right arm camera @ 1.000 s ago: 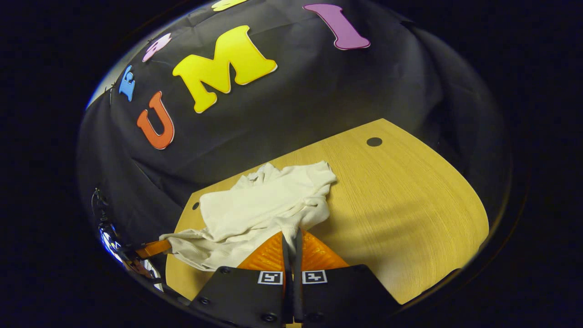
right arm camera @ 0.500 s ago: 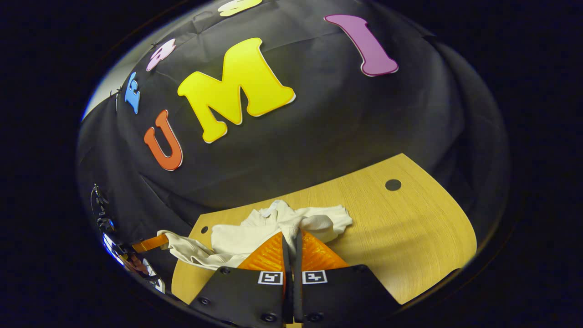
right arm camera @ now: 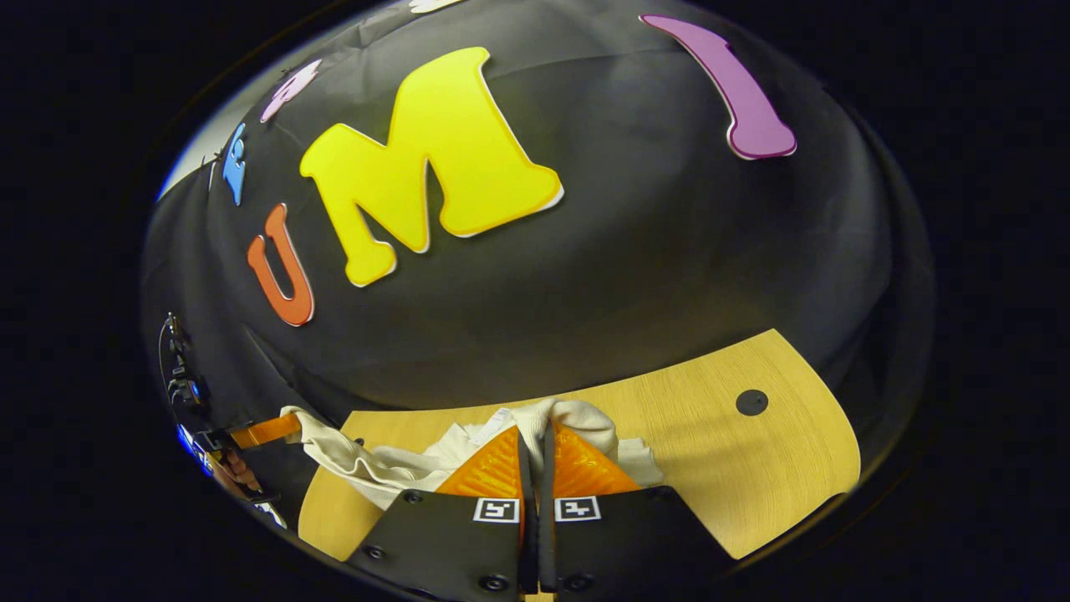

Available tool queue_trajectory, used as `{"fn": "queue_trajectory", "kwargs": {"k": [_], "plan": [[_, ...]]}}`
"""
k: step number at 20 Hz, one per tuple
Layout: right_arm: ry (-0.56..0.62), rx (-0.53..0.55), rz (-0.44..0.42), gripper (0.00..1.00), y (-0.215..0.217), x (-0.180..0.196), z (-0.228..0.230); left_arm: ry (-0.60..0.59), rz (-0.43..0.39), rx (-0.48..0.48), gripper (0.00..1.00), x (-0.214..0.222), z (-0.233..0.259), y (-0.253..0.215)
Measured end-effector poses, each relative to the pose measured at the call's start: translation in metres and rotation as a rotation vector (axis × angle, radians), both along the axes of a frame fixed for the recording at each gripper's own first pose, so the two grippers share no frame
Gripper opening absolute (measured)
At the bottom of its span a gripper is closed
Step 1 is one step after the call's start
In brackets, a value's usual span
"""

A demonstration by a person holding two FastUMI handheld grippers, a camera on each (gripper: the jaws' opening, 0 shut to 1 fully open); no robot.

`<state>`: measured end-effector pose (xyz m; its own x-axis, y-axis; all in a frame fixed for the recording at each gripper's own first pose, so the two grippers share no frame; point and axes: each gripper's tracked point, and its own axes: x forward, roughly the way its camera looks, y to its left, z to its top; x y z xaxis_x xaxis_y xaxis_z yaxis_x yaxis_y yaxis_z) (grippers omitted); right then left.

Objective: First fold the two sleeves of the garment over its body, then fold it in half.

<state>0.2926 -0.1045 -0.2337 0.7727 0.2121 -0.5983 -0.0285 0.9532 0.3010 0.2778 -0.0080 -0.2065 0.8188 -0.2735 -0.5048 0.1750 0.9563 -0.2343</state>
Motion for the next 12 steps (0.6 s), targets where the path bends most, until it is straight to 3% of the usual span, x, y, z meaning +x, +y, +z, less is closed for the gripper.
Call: {"fn": "queue_trajectory", "kwargs": {"k": [6, 12], "plan": [[0.049, -0.052, -0.008, 0.01, 0.0, 0.042, -0.086, 0.085, 0.054, 0.078, 0.02, 0.042, -0.089, 0.014], [0.031, -0.179, 0.011, 0.01, 0.005, 0.077, -0.145, 0.053, 0.043, 0.167, 0.03, 0.083, -0.14, 0.012]]}}
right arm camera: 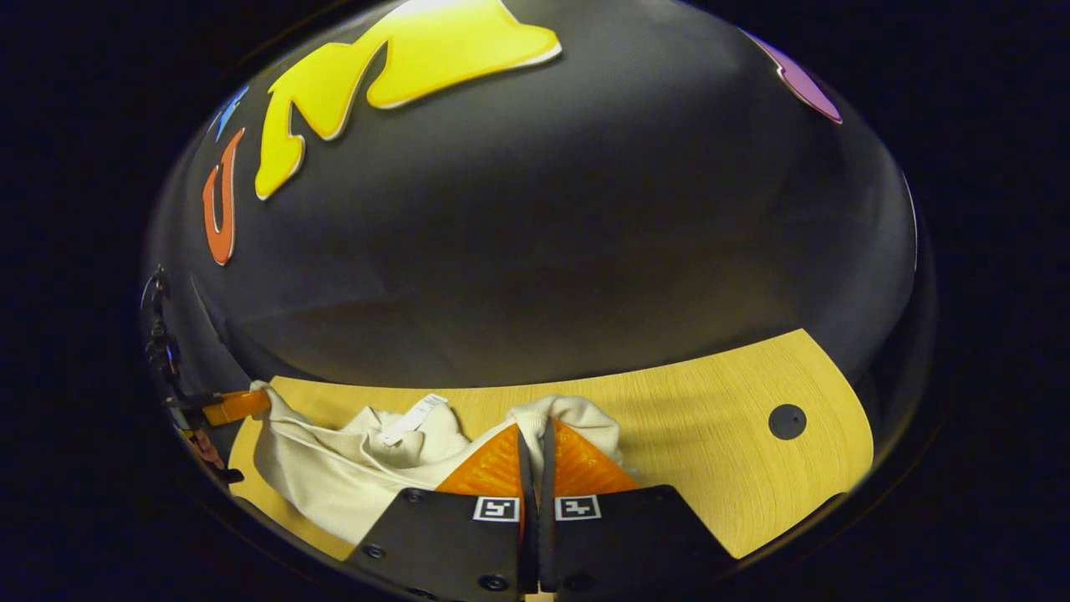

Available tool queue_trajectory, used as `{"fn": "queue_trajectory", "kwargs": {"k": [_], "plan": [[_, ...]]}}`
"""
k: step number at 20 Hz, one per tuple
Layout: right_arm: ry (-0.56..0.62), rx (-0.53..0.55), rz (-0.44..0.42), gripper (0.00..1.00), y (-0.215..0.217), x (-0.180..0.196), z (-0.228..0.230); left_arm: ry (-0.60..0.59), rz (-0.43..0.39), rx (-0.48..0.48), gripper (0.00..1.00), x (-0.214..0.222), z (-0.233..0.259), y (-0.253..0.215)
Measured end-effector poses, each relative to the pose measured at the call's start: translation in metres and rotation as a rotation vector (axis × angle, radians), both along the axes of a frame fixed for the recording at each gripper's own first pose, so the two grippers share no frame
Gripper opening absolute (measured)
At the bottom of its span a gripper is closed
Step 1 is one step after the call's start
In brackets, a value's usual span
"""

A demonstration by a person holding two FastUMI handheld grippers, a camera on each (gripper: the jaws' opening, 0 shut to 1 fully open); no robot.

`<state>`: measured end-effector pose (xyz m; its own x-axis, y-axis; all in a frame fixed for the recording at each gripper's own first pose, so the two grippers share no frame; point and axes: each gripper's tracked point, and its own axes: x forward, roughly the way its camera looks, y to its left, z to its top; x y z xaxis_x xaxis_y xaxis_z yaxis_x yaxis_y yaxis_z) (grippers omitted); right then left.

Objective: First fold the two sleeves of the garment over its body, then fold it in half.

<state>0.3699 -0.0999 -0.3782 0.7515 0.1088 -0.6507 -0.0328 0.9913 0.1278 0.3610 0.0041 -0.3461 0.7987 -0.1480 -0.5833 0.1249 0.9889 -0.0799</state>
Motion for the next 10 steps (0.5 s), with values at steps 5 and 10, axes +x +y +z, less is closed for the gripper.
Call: {"fn": "queue_trajectory", "kwargs": {"k": [5, 10], "plan": [[0.038, -0.014, -0.042, 0.01, -0.005, 0.001, -0.028, 0.045, 0.011, 0.03, 0.03, 0.006, -0.041, 0.006], [-0.025, -0.081, -0.04, 0.14, -0.006, -0.001, -0.011, 0.023, 0.046, 0.078, 0.19, 0.008, -0.036, 0.01]]}}
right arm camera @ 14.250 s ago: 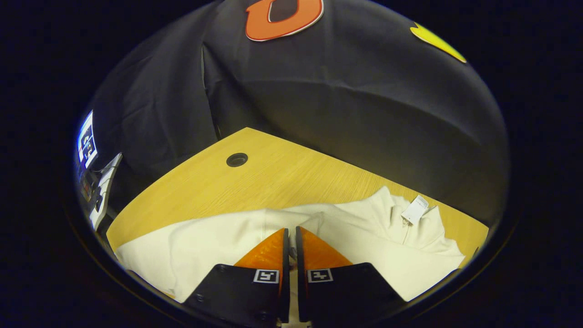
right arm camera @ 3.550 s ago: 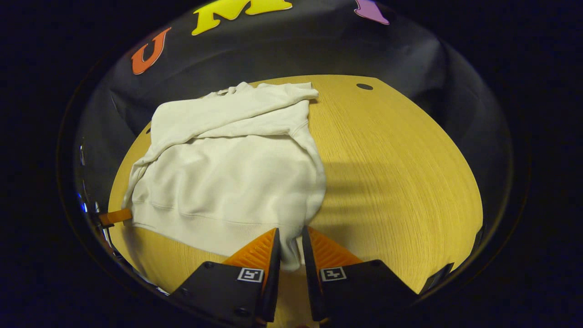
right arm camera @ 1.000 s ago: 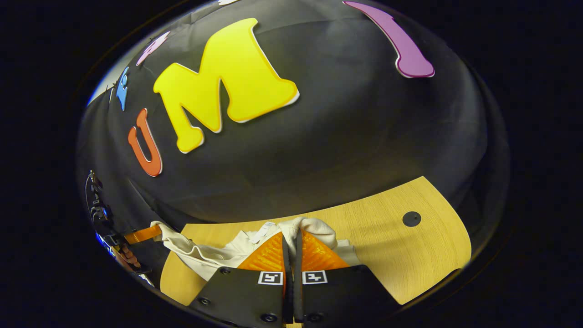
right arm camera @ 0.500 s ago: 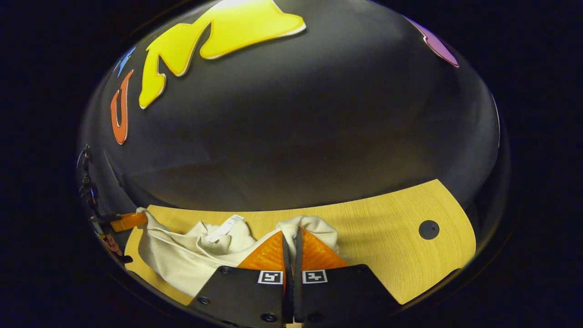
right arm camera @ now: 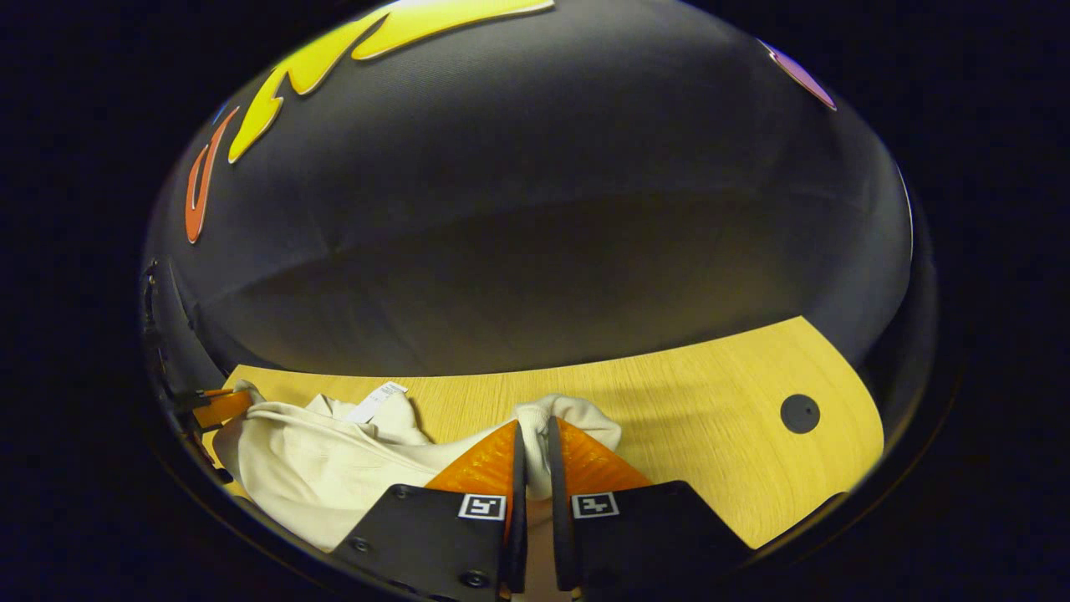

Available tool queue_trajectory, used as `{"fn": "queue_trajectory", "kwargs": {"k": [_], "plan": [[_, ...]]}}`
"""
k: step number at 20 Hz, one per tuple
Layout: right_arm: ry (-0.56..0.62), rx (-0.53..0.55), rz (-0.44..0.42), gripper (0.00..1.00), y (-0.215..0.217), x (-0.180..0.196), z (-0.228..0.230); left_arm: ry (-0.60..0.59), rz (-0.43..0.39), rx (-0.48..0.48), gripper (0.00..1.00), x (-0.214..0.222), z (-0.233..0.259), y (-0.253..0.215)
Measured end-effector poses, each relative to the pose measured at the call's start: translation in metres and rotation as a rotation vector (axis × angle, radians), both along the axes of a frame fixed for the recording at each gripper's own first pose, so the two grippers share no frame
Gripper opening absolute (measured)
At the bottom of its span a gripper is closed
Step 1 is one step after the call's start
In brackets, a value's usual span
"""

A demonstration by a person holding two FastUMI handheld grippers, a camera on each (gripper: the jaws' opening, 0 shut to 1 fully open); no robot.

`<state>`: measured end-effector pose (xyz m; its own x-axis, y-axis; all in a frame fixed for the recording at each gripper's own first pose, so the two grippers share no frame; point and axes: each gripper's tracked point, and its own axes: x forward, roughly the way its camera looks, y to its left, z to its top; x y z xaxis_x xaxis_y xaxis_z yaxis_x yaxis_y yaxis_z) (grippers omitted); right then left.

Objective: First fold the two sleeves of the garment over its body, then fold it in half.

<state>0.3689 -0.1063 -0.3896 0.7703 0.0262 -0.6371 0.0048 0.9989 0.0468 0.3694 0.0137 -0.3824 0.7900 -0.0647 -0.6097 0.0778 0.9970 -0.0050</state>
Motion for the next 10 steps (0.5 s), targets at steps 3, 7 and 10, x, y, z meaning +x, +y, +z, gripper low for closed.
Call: {"fn": "queue_trajectory", "kwargs": {"k": [3, 7, 10], "plan": [[-0.058, -0.045, -0.026, 0.27, -0.007, -0.008, 0.027, -0.052, 0.017, 0.005, 0.72, -0.001, 0.023, 0.011], [-0.11, -0.102, -0.019, 0.67, -0.017, -0.018, 0.049, -0.114, 0.069, 0.02, 0.98, -0.01, 0.054, 0.033], [-0.133, -0.105, -0.008, 0.74, -0.009, -0.041, 0.072, -0.142, 0.091, -0.008, 0.99, -0.032, 0.079, 0.039]]}}
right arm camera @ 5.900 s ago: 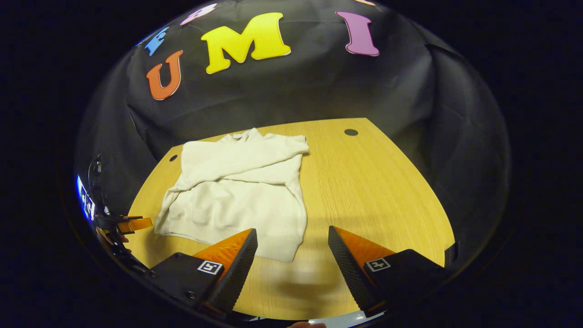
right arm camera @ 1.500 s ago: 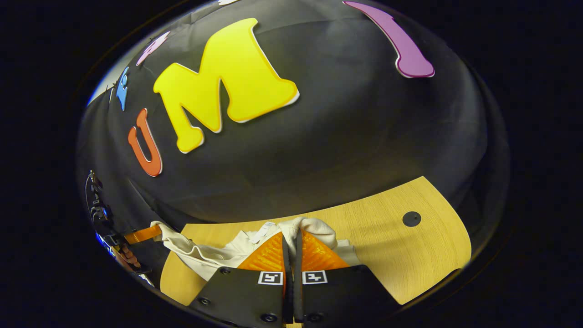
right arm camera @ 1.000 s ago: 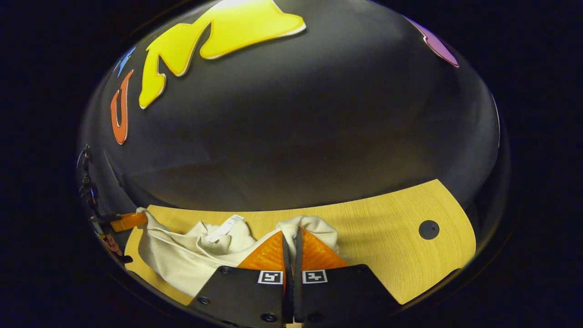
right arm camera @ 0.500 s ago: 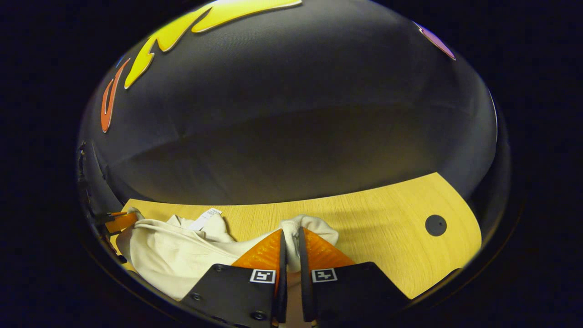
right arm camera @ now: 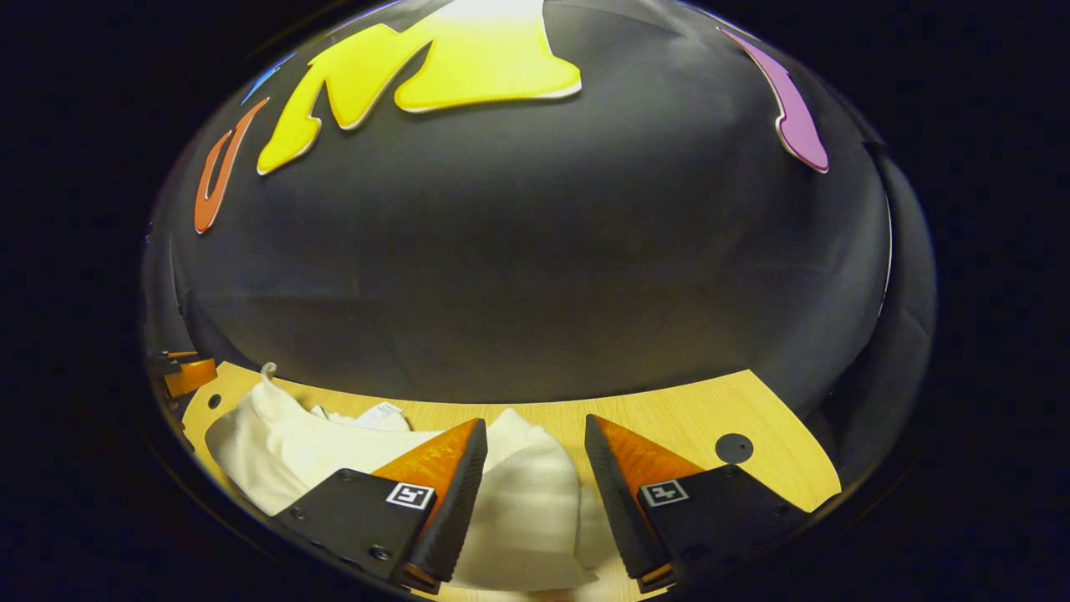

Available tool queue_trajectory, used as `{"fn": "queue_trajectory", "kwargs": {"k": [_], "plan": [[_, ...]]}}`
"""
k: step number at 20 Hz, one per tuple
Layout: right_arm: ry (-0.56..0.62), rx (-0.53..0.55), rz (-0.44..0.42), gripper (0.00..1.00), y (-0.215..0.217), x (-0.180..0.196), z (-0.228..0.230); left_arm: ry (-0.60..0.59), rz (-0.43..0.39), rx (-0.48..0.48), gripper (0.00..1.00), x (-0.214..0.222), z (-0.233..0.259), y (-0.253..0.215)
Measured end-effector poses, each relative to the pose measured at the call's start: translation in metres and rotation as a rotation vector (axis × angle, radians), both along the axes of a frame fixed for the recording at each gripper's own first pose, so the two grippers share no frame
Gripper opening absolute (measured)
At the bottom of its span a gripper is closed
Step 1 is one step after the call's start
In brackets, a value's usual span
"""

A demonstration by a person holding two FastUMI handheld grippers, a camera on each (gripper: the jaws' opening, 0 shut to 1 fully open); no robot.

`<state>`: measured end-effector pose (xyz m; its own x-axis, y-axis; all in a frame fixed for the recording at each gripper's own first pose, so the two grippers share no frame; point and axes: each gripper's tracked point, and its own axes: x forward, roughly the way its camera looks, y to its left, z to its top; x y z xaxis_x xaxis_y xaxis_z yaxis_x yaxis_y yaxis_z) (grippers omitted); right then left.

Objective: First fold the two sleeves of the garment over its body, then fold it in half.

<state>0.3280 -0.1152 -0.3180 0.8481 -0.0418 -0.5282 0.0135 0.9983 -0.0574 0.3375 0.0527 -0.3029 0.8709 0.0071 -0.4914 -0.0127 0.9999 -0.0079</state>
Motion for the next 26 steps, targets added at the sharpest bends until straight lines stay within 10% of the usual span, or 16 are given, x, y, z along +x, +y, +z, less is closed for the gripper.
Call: {"fn": "queue_trajectory", "kwargs": {"k": [16, 26], "plan": [[-0.374, -0.009, 0.085, 0.93, 0.078, -0.179, 0.263, -0.408, -0.014, 0.022, 0.97, -0.186, 0.279, -0.055], [-0.436, 0.019, 0.056, 0.94, 0.081, -0.289, 0.307, -0.427, -0.076, -0.029, 0.97, -0.295, 0.286, -0.103]]}}
